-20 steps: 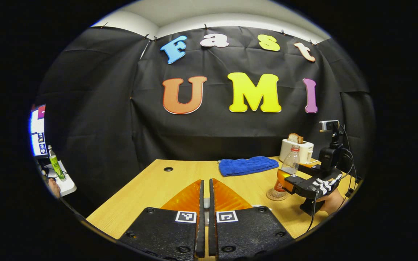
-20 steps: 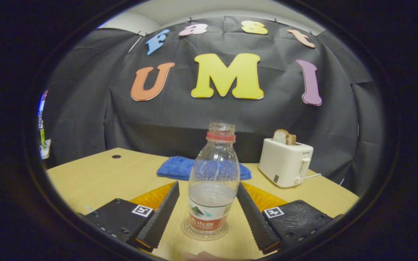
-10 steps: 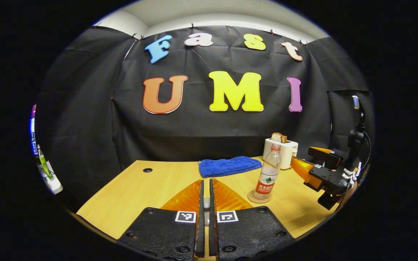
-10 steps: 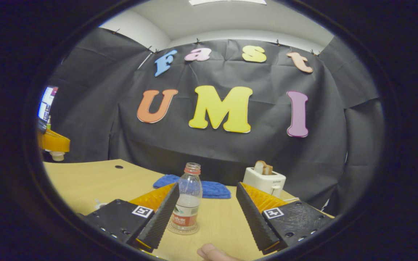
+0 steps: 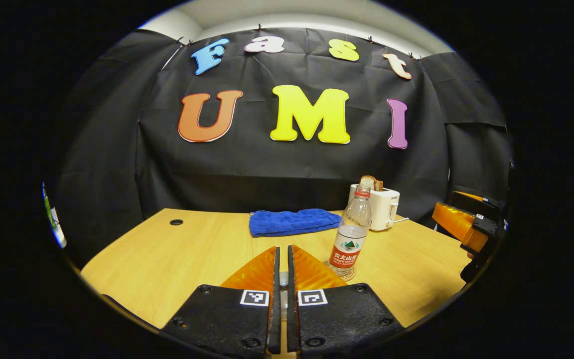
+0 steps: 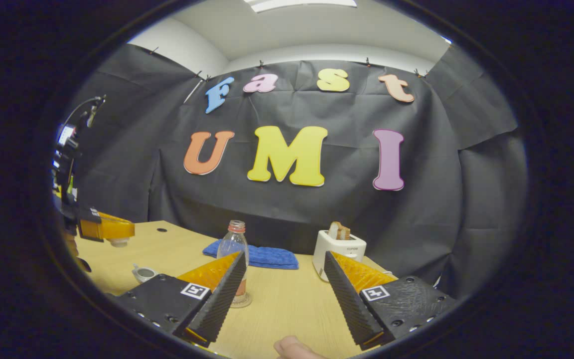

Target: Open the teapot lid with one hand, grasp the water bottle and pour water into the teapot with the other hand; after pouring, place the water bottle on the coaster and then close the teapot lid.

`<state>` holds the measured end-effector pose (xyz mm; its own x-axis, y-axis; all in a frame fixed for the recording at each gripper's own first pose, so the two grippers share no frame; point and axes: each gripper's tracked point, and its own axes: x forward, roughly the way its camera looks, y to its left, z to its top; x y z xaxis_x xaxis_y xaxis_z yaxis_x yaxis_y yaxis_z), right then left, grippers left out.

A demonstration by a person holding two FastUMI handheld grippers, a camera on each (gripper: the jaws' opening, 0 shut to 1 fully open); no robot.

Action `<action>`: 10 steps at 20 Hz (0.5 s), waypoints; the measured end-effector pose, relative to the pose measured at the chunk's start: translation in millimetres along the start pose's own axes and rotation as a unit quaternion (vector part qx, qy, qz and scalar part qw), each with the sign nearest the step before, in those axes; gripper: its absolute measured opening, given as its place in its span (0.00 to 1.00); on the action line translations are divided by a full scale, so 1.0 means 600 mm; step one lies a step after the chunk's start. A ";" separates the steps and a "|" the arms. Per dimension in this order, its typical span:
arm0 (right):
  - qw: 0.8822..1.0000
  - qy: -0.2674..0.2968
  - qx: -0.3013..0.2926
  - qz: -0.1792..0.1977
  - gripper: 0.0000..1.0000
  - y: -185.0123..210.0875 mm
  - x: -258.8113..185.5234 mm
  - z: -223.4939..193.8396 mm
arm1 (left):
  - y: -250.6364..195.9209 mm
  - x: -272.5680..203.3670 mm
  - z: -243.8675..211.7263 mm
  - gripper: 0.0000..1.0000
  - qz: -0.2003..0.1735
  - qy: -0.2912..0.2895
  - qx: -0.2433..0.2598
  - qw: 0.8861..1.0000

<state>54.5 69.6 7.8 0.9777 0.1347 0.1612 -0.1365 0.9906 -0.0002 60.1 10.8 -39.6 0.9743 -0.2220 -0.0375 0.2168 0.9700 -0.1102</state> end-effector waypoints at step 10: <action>0.999 0.001 0.027 -0.021 0.97 -0.076 -0.012 -0.014 | 0.024 0.071 -0.095 0.07 0.007 0.043 -0.026 0.999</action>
<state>55.1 23.7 -1.5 0.9831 0.0935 0.1577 -0.1040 0.9928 0.0601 101.1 9.5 -99.7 0.9681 -0.2175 -0.1242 0.1966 0.9672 -0.1610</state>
